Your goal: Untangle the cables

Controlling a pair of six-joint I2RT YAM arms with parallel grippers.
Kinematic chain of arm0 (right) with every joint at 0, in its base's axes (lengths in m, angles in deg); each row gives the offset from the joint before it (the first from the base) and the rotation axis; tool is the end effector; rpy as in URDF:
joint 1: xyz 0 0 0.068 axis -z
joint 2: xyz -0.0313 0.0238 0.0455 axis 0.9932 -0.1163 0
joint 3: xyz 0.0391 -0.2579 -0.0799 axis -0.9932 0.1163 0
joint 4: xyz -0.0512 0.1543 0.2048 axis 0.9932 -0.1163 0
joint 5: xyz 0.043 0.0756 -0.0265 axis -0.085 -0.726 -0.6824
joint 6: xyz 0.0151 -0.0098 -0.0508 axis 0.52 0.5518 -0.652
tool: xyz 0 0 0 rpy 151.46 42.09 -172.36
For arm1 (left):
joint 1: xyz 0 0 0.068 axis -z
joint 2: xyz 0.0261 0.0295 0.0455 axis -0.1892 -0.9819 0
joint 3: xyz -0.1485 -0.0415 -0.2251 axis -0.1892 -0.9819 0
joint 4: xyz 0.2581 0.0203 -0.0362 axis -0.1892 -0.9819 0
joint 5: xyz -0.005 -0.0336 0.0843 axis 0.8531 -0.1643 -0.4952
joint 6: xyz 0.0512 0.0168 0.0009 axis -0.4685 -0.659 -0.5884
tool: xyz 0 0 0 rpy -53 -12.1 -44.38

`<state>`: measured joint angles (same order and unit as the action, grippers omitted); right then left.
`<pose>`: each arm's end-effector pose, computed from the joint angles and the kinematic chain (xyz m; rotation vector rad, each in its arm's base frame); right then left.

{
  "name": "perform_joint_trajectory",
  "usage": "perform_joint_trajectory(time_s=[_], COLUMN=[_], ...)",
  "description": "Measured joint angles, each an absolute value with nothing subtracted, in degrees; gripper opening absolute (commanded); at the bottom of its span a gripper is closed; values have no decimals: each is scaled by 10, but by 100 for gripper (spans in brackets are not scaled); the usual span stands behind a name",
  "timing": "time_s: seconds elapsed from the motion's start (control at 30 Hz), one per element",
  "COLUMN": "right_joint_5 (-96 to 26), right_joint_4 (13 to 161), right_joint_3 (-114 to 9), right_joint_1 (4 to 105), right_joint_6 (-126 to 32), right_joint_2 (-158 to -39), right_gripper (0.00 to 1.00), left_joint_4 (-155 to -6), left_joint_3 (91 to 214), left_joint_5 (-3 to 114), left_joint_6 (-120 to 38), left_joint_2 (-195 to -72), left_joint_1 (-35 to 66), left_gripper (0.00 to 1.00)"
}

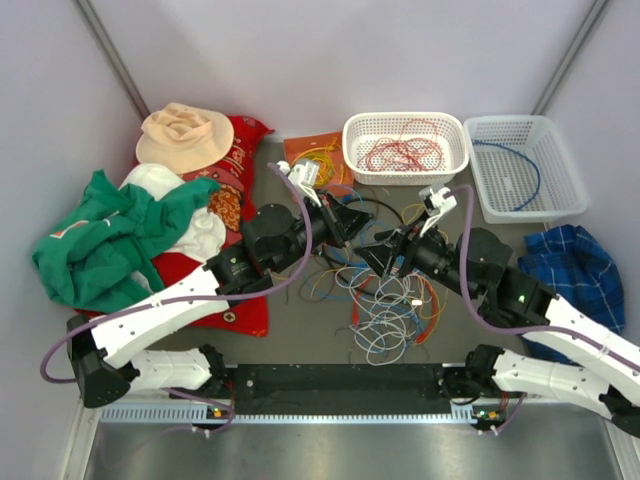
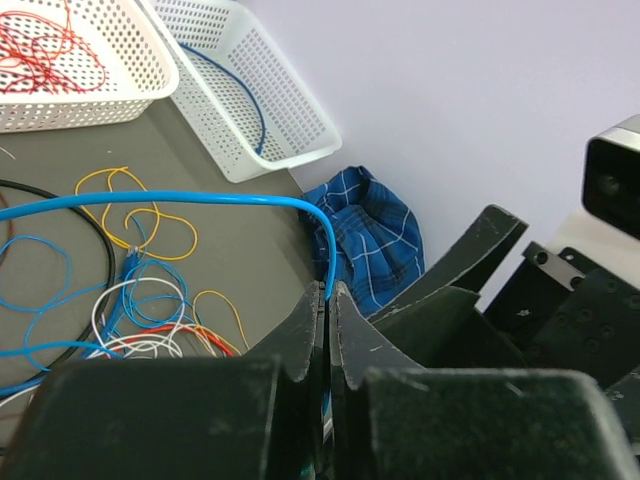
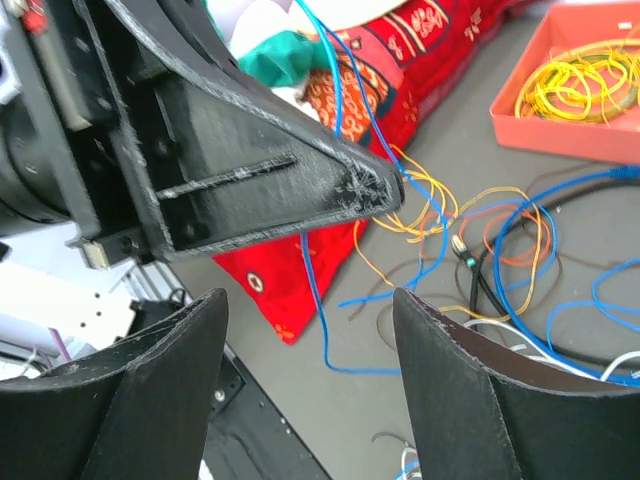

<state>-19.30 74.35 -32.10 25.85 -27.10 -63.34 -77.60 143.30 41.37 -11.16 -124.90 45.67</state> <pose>0.0992 0.1465 0.3938 -0.3573 1.7001 1.0002 0.1528 -0.2250 0.4020 0.1307 1.6923 -1.2483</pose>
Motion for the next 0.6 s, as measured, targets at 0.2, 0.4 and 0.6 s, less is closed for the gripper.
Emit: perform_joint_trajectory(time_s=[0.2,0.4,0.6], right_joint_5=[-190,-177,-160], right_joint_4=[744,761,760], right_joint_3=[-318,-318,-318], right_joint_1=[258,258,258], right_joint_6=[-272,-280,-281], right_joint_2=[-635,-667,-697], right_gripper=[63,26,0], left_joint_4=[-770,-755,-752], left_joint_3=[1436,1436,1436], left_joint_5=[426,453,453], left_joint_6=[-108,-95,-93], left_joint_2=[-1256,-1265,-1265], left_joint_1=[457,457,457], left_gripper=[0,0,46])
